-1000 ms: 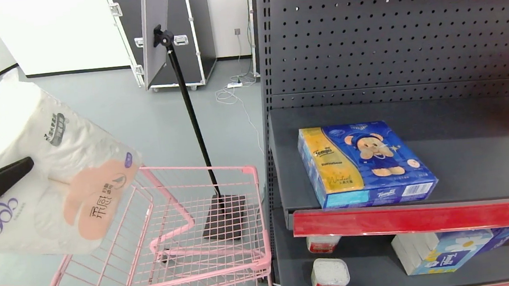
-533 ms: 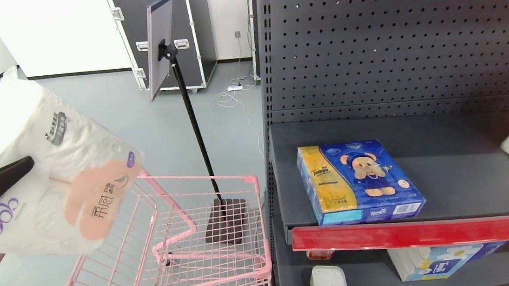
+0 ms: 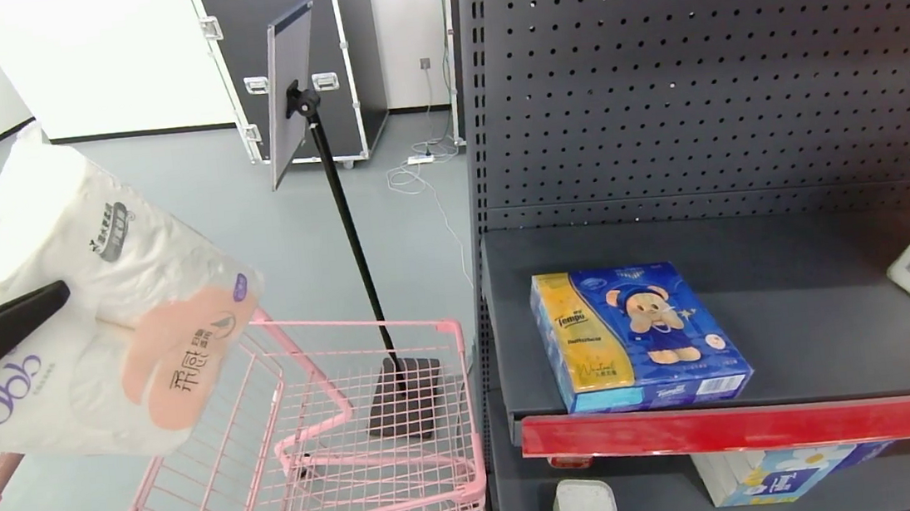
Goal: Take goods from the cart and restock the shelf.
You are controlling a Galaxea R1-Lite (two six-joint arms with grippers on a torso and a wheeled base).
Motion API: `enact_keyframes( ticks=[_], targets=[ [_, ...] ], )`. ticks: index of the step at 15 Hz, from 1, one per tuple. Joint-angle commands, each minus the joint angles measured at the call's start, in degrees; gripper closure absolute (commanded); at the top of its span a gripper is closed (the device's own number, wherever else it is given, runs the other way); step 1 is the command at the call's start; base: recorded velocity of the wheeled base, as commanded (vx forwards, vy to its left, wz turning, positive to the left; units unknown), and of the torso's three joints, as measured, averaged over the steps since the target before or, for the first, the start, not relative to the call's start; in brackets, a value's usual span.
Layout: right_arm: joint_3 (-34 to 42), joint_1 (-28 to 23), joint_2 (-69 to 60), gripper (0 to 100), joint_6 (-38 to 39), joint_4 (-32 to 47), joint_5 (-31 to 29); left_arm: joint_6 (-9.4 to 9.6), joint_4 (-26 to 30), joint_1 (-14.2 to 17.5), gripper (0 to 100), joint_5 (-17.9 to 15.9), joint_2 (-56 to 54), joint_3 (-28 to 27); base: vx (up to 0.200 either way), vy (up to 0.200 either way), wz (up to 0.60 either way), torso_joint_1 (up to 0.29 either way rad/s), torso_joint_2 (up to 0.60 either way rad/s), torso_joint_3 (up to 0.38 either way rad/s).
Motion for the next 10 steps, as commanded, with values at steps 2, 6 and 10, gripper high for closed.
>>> enact_keyframes(
  ticks=[2,6,10],
  targets=[
    [0.0,0.0,0.1,0,0.0,0.0,0.0,-0.05,0.0,0.0,100,0.0,0.4,0.0,0.0,0.0,-0.3,0.004,0.0,0.001],
    [0.0,0.0,0.0,0,-0.1,0.0,0.0,-0.05,0.0,0.0,100,0.0,0.5,0.0,0.0,0.0,-0.6,0.002,0.0,0.002],
    [0.0,0.1,0.1,0,-0.1,0.0,0.0,-0.05,0.0,0.0,100,0.0,0.4,0.0,0.0,0.0,-0.6,0.002,0.0,0.002]
  ],
)
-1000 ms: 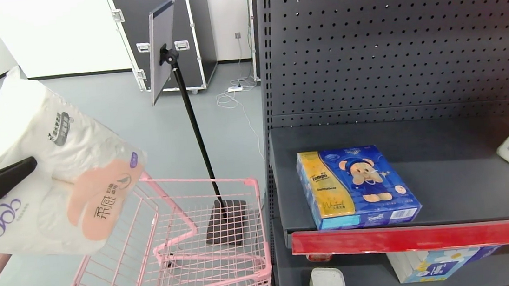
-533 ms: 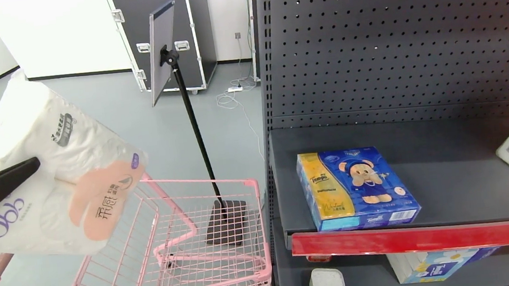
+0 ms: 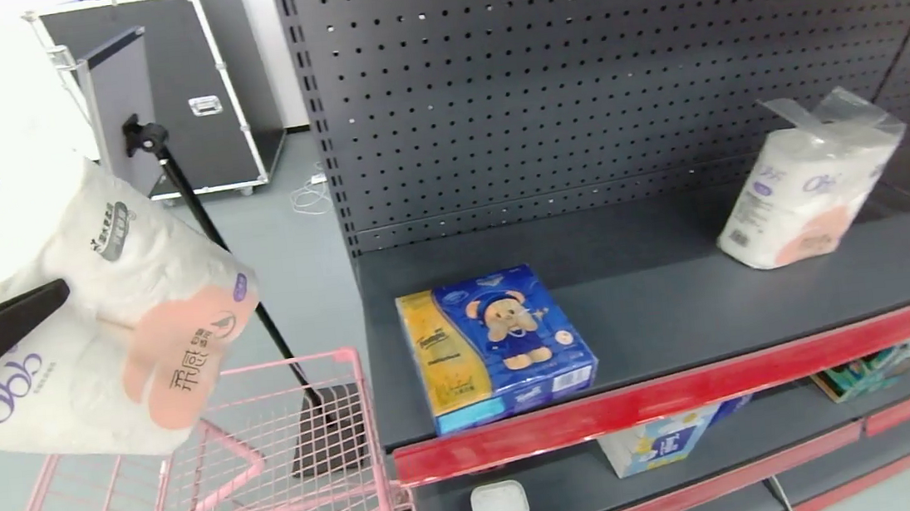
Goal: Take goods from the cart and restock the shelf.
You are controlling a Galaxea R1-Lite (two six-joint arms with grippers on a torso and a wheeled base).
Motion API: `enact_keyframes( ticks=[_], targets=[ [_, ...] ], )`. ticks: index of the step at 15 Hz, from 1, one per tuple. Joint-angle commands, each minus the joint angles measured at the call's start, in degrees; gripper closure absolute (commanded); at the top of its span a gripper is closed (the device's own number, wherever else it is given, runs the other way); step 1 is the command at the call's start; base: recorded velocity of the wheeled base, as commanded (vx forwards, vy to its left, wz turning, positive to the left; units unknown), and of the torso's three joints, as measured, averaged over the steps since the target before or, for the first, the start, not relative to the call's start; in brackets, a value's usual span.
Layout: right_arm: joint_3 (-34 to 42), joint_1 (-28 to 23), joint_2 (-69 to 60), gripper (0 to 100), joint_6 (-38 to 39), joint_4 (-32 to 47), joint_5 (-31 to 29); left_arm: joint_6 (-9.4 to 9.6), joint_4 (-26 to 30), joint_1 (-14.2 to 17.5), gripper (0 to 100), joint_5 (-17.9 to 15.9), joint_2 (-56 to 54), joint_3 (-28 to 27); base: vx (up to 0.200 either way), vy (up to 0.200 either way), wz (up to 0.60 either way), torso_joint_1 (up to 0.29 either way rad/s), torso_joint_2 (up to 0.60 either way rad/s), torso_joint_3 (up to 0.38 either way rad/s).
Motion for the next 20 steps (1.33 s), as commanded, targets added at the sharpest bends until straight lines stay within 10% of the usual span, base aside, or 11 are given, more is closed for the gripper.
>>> enact_keyframes(
  ticks=[1,20],
  targets=[
    [0.0,0.0,0.1,0,0.0,0.0,0.0,0.01,0.0,0.0,100,0.0,0.1,0.1,0.0,0.0,0.0,0.0,0.0,0.0],
    [0.0,0.0,0.0,0,-0.1,0.0,0.0,0.1,0.1,0.2,100,0.1,0.2,0.1,0.0,0.0,0.41,0.001,0.0,0.001]
  ],
)
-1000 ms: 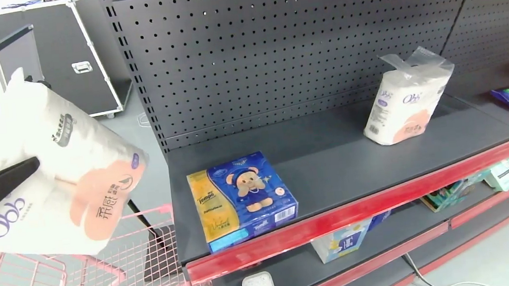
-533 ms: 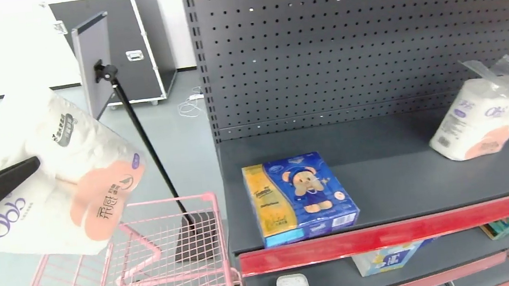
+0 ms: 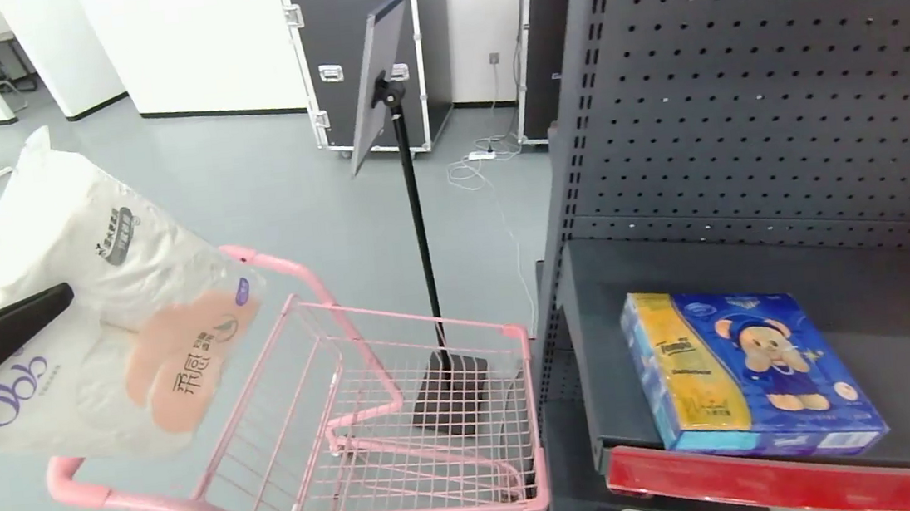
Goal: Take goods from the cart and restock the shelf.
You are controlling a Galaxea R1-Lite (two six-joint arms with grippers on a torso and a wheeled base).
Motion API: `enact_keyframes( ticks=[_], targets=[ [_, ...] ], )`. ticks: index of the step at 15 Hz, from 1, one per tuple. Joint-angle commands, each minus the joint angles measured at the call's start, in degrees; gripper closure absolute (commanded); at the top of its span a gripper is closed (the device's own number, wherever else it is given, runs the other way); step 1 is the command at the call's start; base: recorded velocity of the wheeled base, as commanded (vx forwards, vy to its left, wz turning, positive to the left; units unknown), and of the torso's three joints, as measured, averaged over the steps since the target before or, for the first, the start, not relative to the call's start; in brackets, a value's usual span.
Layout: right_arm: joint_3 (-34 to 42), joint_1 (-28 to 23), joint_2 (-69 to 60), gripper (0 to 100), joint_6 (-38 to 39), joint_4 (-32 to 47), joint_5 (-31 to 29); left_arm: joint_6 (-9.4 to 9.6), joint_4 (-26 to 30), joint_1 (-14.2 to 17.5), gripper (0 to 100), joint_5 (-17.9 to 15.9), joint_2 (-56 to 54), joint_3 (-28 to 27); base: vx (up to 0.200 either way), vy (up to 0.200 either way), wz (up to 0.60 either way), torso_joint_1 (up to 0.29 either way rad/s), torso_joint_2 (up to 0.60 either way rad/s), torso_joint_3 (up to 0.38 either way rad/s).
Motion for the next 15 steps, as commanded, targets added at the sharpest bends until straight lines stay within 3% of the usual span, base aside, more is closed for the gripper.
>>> enact_keyframes(
  ticks=[1,6,10,15],
  targets=[
    [0.0,-0.1,0.1,0,0.0,0.0,0.0,-0.01,0.0,0.1,100,0.0,-0.1,-0.2,0.0,0.0,0.0,0.0,0.0,0.0],
    [0.0,0.0,0.1,0,0.0,0.0,0.1,-0.01,-0.2,0.2,100,0.2,0.4,-0.2,0.0,0.0,0.0,0.0,0.0,0.0],
    [0.0,-0.1,0.1,0,-0.1,0.0,0.1,-0.01,-0.2,0.2,100,-0.1,0.3,-0.2,0.0,0.0,-0.6,-0.001,0.0,0.004],
    [0.0,0.0,0.0,0,0.0,0.0,0.1,-0.1,-0.2,0.3,100,0.1,0.3,-0.2,0.0,0.0,0.0,0.0,0.0,0.0]
  ],
)
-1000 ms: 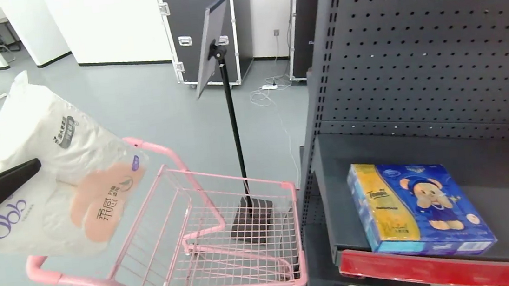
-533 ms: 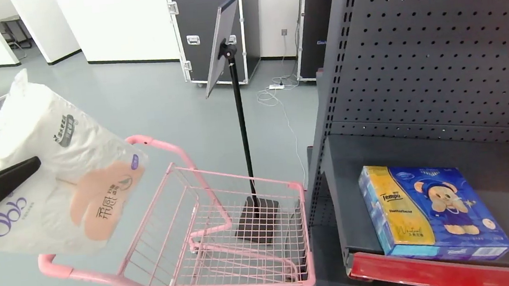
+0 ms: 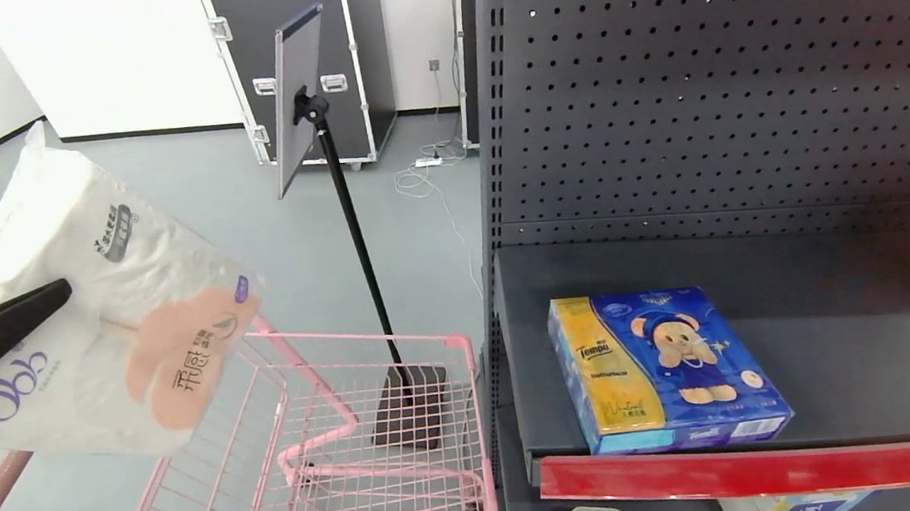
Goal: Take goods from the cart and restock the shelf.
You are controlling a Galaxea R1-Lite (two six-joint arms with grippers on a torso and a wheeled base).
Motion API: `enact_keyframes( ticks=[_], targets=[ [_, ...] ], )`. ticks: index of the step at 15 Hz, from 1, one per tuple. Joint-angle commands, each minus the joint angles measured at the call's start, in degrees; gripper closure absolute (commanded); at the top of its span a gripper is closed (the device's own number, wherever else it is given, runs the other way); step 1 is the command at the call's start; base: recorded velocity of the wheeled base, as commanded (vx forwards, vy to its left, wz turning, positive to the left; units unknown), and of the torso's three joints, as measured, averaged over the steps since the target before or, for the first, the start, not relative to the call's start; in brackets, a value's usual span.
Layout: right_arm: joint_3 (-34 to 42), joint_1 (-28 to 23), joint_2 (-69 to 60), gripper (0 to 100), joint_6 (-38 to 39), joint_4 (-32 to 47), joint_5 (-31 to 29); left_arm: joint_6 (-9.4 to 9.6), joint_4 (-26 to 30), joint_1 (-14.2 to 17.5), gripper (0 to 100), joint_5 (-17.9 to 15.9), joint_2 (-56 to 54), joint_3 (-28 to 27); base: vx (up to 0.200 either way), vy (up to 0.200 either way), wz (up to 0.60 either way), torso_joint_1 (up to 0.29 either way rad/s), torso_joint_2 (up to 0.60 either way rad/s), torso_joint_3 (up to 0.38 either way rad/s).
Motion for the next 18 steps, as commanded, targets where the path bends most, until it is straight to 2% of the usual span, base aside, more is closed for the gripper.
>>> enact_keyframes(
  ticks=[1,6,9,15,18],
  targets=[
    [0.0,0.0,0.0,0,0.0,0.0,0.0,0.0,-0.1,0.0,100,-0.1,-0.1,0.0,0.0,0.0,0.0,0.0,0.0,0.0],
    [0.0,-0.1,0.0,0,0.0,0.0,0.0,0.17,-0.1,0.1,100,0.2,-0.3,0.0,0.0,0.0,0.0,0.0,0.0,0.0],
    [0.0,0.0,0.1,0,0.0,0.0,0.0,0.17,-0.1,0.2,100,0.4,-0.3,0.1,-0.2,0.0,0.0,0.002,0.01,0.007],
    [0.0,0.0,0.0,0,0.0,0.0,0.0,0.17,-0.1,0.1,100,0.5,-0.4,0.2,0.0,0.0,0.0,0.0,0.0,0.0],
    [0.0,0.0,0.1,0,-0.1,0.0,0.0,0.61,-0.1,0.1,100,0.5,-0.4,0.2,0.0,-0.2,0.0,0.003,0.0,0.004]
  ],
)
